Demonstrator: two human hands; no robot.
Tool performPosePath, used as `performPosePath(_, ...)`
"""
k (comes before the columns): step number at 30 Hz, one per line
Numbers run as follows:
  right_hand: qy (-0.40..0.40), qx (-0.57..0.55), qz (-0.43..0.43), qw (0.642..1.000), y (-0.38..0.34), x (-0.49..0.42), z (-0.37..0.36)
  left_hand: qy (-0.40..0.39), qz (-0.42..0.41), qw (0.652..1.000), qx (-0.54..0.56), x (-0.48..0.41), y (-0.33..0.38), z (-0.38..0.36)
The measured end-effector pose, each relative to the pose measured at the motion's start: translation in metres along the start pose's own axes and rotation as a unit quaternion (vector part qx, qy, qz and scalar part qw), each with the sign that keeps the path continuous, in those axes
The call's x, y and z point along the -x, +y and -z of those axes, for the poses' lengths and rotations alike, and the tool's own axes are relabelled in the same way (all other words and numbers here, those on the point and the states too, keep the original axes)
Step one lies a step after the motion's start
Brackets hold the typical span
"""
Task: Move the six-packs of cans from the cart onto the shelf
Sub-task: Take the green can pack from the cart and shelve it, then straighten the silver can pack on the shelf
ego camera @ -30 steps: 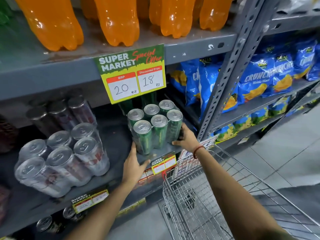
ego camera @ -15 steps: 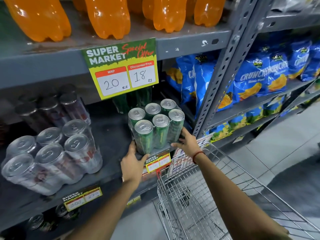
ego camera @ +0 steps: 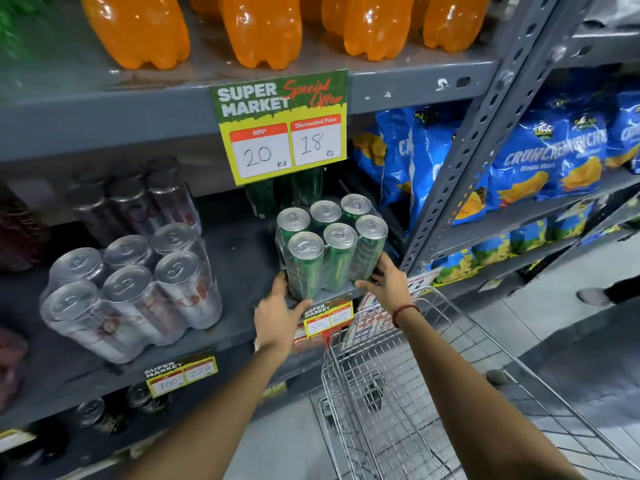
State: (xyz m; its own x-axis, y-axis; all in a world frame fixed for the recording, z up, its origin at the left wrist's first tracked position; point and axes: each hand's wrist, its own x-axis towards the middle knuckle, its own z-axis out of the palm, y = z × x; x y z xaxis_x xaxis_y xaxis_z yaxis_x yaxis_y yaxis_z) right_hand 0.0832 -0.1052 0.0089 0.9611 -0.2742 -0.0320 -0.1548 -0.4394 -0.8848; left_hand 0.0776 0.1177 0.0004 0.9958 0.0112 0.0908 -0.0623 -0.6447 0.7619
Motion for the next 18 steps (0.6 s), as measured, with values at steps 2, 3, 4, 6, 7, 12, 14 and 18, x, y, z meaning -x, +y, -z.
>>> performPosePath(2,0.024,-0.006,-0.004,1.000,-0.005,0.005,-0.005,-0.023,0.003,0.999,0.023,0.000,0.002,0.004)
performPosePath(3,0.052,-0.009,-0.010,0.999,-0.007,0.010,-0.011,-0.032,0.000,0.999,0.030,0.002,0.003,0.008)
performPosePath(4,0.094,-0.010,-0.022,0.995,-0.010,0.016,-0.019,-0.033,-0.004,0.999,0.035,0.004,0.002,0.014)
performPosePath(6,0.205,-0.031,-0.068,0.976,-0.014,0.033,-0.043,-0.010,-0.013,0.997,0.071,0.012,-0.004,0.030)
performPosePath(7,0.264,-0.060,-0.090,0.958,-0.018,0.044,-0.056,0.007,-0.016,0.995,0.095,0.018,-0.011,0.040)
performPosePath(12,0.210,-0.125,0.011,0.970,-0.051,0.091,-0.136,0.169,-0.019,0.974,0.148,0.063,-0.071,0.108)
performPosePath(14,0.079,-0.099,0.042,0.991,-0.069,0.096,-0.159,0.237,0.012,0.958,0.162,0.076,-0.096,0.133)
performPosePath(18,-0.135,-0.014,0.089,0.987,-0.103,0.091,-0.189,0.285,0.098,0.950,0.088,0.080,-0.135,0.175)
